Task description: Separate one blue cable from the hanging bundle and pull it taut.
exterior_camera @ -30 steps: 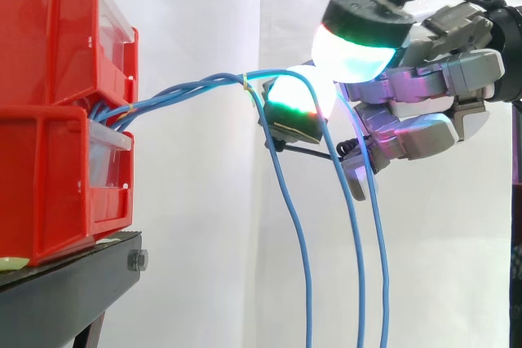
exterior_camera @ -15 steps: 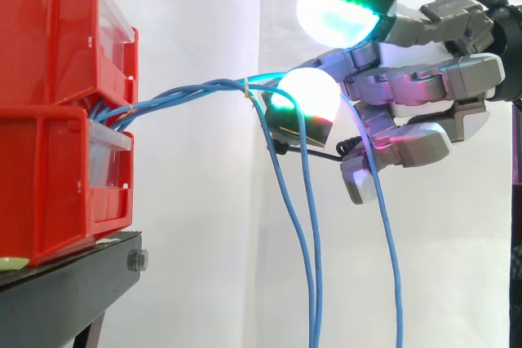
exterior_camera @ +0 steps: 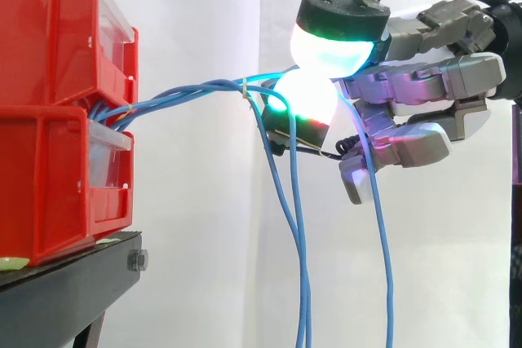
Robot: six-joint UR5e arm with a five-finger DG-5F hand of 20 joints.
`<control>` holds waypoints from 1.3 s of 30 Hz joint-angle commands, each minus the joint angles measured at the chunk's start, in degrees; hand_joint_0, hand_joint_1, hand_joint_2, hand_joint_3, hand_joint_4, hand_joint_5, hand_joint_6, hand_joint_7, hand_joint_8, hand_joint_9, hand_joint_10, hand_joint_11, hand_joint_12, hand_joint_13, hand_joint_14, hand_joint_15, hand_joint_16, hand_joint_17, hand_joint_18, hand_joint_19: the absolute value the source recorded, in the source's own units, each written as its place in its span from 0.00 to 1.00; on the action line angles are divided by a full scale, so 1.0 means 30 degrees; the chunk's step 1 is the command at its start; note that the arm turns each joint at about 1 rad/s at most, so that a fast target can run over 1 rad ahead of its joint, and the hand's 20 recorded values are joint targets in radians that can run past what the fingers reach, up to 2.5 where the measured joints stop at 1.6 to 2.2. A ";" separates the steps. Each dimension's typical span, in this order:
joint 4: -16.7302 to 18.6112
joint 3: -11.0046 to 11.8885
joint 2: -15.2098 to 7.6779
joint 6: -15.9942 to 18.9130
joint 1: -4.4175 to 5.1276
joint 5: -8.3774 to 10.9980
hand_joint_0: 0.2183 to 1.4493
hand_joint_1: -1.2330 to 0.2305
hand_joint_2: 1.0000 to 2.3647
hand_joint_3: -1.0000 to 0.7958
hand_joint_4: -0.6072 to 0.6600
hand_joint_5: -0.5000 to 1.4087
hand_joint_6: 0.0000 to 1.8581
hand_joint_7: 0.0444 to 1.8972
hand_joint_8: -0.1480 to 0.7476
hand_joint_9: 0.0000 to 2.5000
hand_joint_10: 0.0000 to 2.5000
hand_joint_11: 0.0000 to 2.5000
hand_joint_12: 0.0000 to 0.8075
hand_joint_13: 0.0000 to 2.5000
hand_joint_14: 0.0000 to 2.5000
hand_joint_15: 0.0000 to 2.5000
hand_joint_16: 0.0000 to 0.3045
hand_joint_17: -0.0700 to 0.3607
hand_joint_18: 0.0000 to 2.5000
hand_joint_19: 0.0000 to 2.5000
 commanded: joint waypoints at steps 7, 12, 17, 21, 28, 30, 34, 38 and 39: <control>0.0186 0.0000 0.0000 -0.0850 0.0191 0.0038 0.41 0.32 0.02 0.48 0.56 0.34 0.27 0.68 0.32 0.82 0.01 0.25 0.35 0.60 0.01 0.32 0.15 0.40 0.34 0.29; 0.0245 0.0000 0.0000 -0.4834 0.0250 -0.0050 0.41 0.32 0.02 0.48 0.56 0.34 0.27 0.68 0.32 0.82 0.01 0.25 0.35 0.60 0.01 0.31 0.15 0.40 0.34 0.29; 0.0421 0.0000 0.0000 -1.2246 0.0250 -0.0080 0.40 0.32 0.02 0.48 0.55 0.34 0.27 0.68 0.31 0.82 0.01 0.25 0.35 0.60 0.01 0.32 0.15 0.40 0.34 0.29; 0.1329 0.0000 0.0000 -1.9072 0.0250 -0.0138 0.40 0.32 0.02 0.48 0.55 0.34 0.27 0.68 0.32 0.82 0.01 0.25 0.35 0.60 0.01 0.31 0.15 0.40 0.34 0.29; 0.3233 0.0000 0.0000 -3.0264 0.0338 -0.1720 0.40 0.32 0.01 0.47 0.55 0.34 0.27 0.68 0.31 0.82 0.01 0.25 0.35 0.60 0.01 0.31 0.15 0.40 0.34 0.29; 0.3643 0.0000 0.0000 -3.2930 0.0396 -0.2394 0.40 0.32 0.02 0.48 0.54 0.34 0.27 0.68 0.32 0.82 0.01 0.25 0.35 0.60 0.01 0.32 0.15 0.40 0.34 0.29; 0.3819 0.0000 0.0000 -3.5567 0.0396 -0.3009 0.40 0.32 0.01 0.47 0.54 0.34 0.27 0.68 0.32 0.82 0.01 0.25 0.35 0.60 0.01 0.32 0.15 0.40 0.34 0.29; 0.3819 -0.0293 0.0000 -3.7031 0.0396 -0.3390 0.40 0.32 0.01 0.47 0.54 0.34 0.27 0.68 0.31 0.82 0.01 0.25 0.35 0.60 0.01 0.32 0.15 0.40 0.34 0.29; 0.3819 -0.0527 0.0000 -3.7266 0.0396 -0.3449 0.40 0.32 0.01 0.47 0.54 0.34 0.27 0.68 0.32 0.82 0.01 0.25 0.35 0.60 0.01 0.32 0.15 0.40 0.34 0.29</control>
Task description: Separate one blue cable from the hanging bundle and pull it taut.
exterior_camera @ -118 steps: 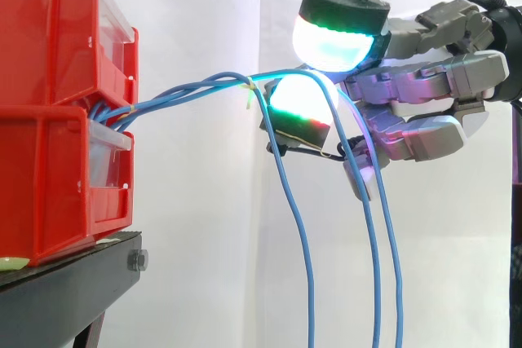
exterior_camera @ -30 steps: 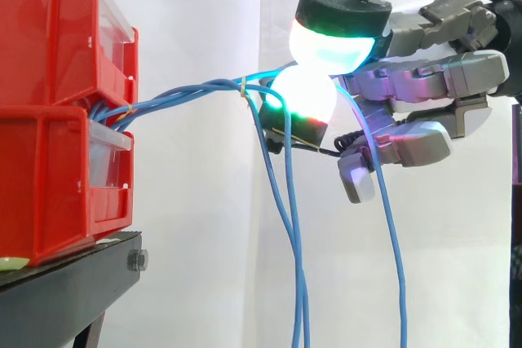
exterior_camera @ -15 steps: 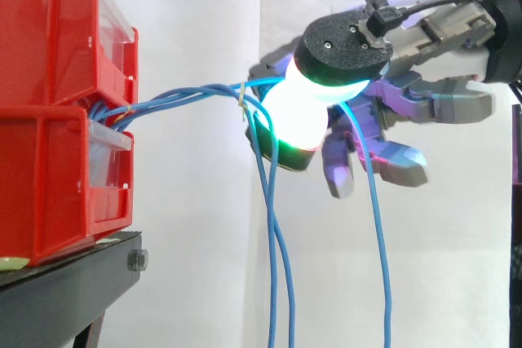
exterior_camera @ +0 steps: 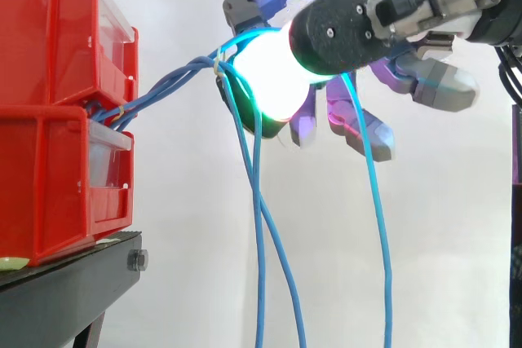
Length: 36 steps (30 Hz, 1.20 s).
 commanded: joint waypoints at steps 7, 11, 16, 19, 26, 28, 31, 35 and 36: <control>0.3756 -0.3635 0.0000 -2.1810 -0.0175 -0.0308 0.40 0.32 0.02 0.47 0.54 0.34 0.27 0.68 0.31 0.82 0.01 0.25 0.34 0.60 0.01 0.32 0.15 0.40 0.34 0.29; 0.4958 -0.4016 0.0000 -2.0345 -0.0292 -0.0278 0.40 0.32 0.01 0.47 0.54 0.34 0.27 0.68 0.32 0.82 0.01 0.25 0.35 0.60 0.01 0.32 0.15 0.40 0.34 0.29; 0.4870 -0.4016 0.0000 -1.5746 -0.0468 -0.0308 0.40 0.32 0.01 0.47 0.54 0.33 0.27 0.68 0.32 0.82 0.01 0.25 0.35 0.60 0.01 0.31 0.15 0.40 0.34 0.29; 0.4958 -0.4016 0.0000 -1.3431 -0.0527 -0.0337 0.40 0.32 0.01 0.47 0.54 0.33 0.27 0.68 0.31 0.82 0.01 0.25 0.35 0.60 0.01 0.32 0.15 0.40 0.34 0.29; 0.4928 -0.4016 0.0000 -0.6751 -0.0644 -0.0337 0.40 0.32 0.01 0.47 0.54 0.33 0.27 0.68 0.32 0.82 0.01 0.25 0.34 0.60 0.01 0.31 0.15 0.39 0.34 0.29; 0.4928 -0.4016 0.0000 -0.5726 -0.0644 -0.0308 0.40 0.32 0.01 0.47 0.53 0.33 0.27 0.68 0.31 0.82 0.01 0.25 0.35 0.60 0.01 0.32 0.15 0.39 0.34 0.30; 0.4928 -0.4016 0.0000 -0.3001 -0.0673 -0.0278 0.40 0.32 0.01 0.47 0.54 0.33 0.27 0.68 0.32 0.82 0.01 0.25 0.35 0.60 0.01 0.32 0.15 0.39 0.34 0.29; 0.4928 -0.4016 0.0000 -0.0277 -0.0673 -0.0278 0.40 0.32 0.01 0.47 0.53 0.33 0.27 0.68 0.32 0.82 0.01 0.25 0.35 0.60 0.01 0.32 0.15 0.39 0.34 0.29; 0.4958 -0.4016 0.0000 0.0133 -0.0673 -0.0249 0.40 0.32 0.01 0.46 0.53 0.33 0.27 0.68 0.31 0.82 0.01 0.25 0.35 0.60 0.01 0.32 0.15 0.39 0.34 0.29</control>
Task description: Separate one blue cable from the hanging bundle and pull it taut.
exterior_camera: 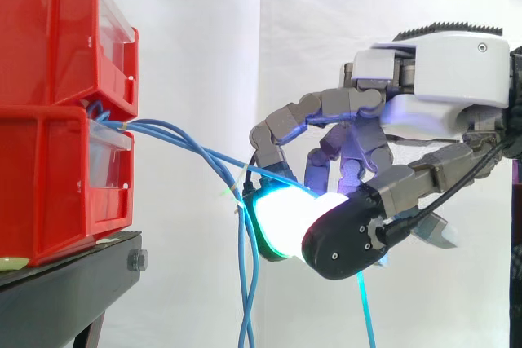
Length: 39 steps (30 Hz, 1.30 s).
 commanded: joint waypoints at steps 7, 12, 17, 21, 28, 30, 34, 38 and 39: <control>-0.0066 0.0000 0.0001 1.0492 0.0018 0.0263 0.40 0.32 0.01 0.47 0.54 0.33 0.27 0.68 0.32 0.82 0.01 0.25 0.35 0.60 0.01 0.31 0.15 0.39 0.34 0.29; -0.0066 0.0000 0.0001 1.4242 -0.0011 0.0321 0.40 0.32 0.02 0.47 0.54 0.33 0.27 0.68 0.32 0.82 0.01 0.25 0.35 0.60 0.01 0.31 0.15 0.39 0.34 0.29; -0.0154 0.0000 0.0001 1.5765 -0.0070 0.0321 0.40 0.32 0.01 0.47 0.53 0.33 0.27 0.68 0.32 0.82 0.01 0.25 0.35 0.59 0.01 0.31 0.15 0.39 0.34 0.29; -0.0681 0.0000 0.0001 1.6263 -0.0070 0.0321 0.40 0.32 0.01 0.47 0.53 0.33 0.27 0.68 0.32 0.81 0.01 0.25 0.35 0.59 0.01 0.32 0.15 0.39 0.34 0.29; -0.2673 0.0000 0.0001 1.7259 -0.0070 0.0292 0.40 0.32 0.01 0.47 0.54 0.33 0.27 0.68 0.32 0.81 0.01 0.26 0.35 0.59 0.01 0.31 0.15 0.39 0.34 0.29; -0.2878 0.0000 0.0001 1.7347 -0.0011 0.0292 0.40 0.32 0.02 0.46 0.53 0.33 0.27 0.68 0.32 0.81 0.01 0.25 0.35 0.59 0.01 0.31 0.15 0.39 0.34 0.29; -0.3083 0.0000 0.0001 1.7464 0.0047 0.0292 0.40 0.32 0.01 0.46 0.53 0.33 0.27 0.68 0.32 0.82 0.01 0.25 0.35 0.59 0.01 0.31 0.14 0.39 0.34 0.30; -0.3083 0.0000 0.0001 1.7493 0.0047 0.0321 0.40 0.32 0.01 0.46 0.53 0.33 0.27 0.68 0.31 0.82 0.01 0.25 0.35 0.59 0.01 0.31 0.15 0.39 0.34 0.29; -0.3054 0.0000 0.0001 1.7493 0.0047 0.0321 0.40 0.32 0.01 0.46 0.53 0.33 0.27 0.68 0.32 0.81 0.01 0.25 0.35 0.59 0.01 0.32 0.14 0.39 0.34 0.29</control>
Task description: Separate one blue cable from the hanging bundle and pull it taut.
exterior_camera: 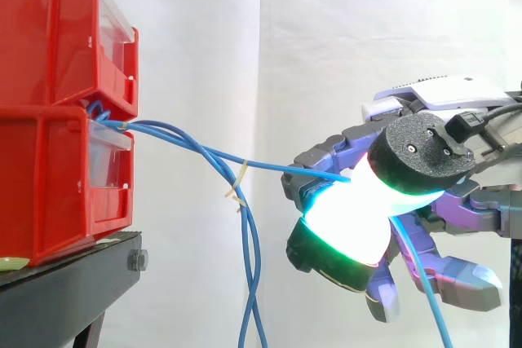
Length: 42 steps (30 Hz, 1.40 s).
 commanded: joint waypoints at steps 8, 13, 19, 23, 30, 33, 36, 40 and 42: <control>0.0065 -0.0001 0.0001 -0.0019 0.0008 0.0270 0.38 0.33 0.01 0.43 0.52 0.33 0.27 0.68 0.31 0.81 0.01 0.25 0.34 0.59 0.01 0.32 0.15 0.39 0.34 0.29; 0.0065 -0.0001 0.0001 -0.0048 0.0008 0.0300 0.19 0.50 0.00 0.28 0.60 0.33 0.27 0.67 0.34 0.81 0.01 0.23 0.41 0.59 0.01 0.30 0.19 0.46 0.35 0.28; 0.0065 -0.0001 0.0001 -0.0078 0.0037 0.0329 0.25 0.75 0.00 0.28 0.60 0.33 0.27 0.66 0.31 0.80 0.01 0.21 0.37 0.58 0.01 0.30 0.17 0.44 0.33 0.29; 0.0035 -0.0001 0.0001 -0.0078 0.0037 0.0329 0.32 0.63 0.00 0.28 0.60 0.33 0.27 0.65 0.27 0.82 0.01 0.22 0.36 0.59 0.01 0.30 0.15 0.40 0.33 0.30; 0.0182 -0.0001 0.0001 -0.0253 0.0066 0.0417 0.39 0.48 0.01 0.41 0.61 0.33 0.27 0.66 0.27 0.83 0.01 0.24 0.35 0.59 0.01 0.30 0.15 0.39 0.35 0.29; 0.0240 -0.0001 0.0001 -0.0283 0.0066 0.0505 0.39 0.46 0.02 0.44 0.60 0.33 0.27 0.66 0.29 0.83 0.01 0.25 0.35 0.59 0.01 0.30 0.15 0.39 0.35 0.30; 0.0240 -0.0001 0.0001 -0.0283 0.0066 0.0505 0.38 0.45 0.02 0.45 0.59 0.33 0.27 0.66 0.31 0.83 0.01 0.25 0.35 0.59 0.01 0.31 0.15 0.39 0.35 0.29; 0.0240 -0.0001 0.0001 -0.0283 0.0066 0.0505 0.36 0.35 0.01 0.43 0.57 0.33 0.27 0.68 0.32 0.82 0.01 0.26 0.36 0.59 0.01 0.30 0.15 0.41 0.35 0.29; 0.0240 -0.0001 0.0001 -0.0341 0.0066 0.0505 0.34 0.29 0.01 0.40 0.58 0.33 0.27 0.70 0.34 0.81 0.01 0.26 0.37 0.58 0.01 0.30 0.16 0.41 0.34 0.29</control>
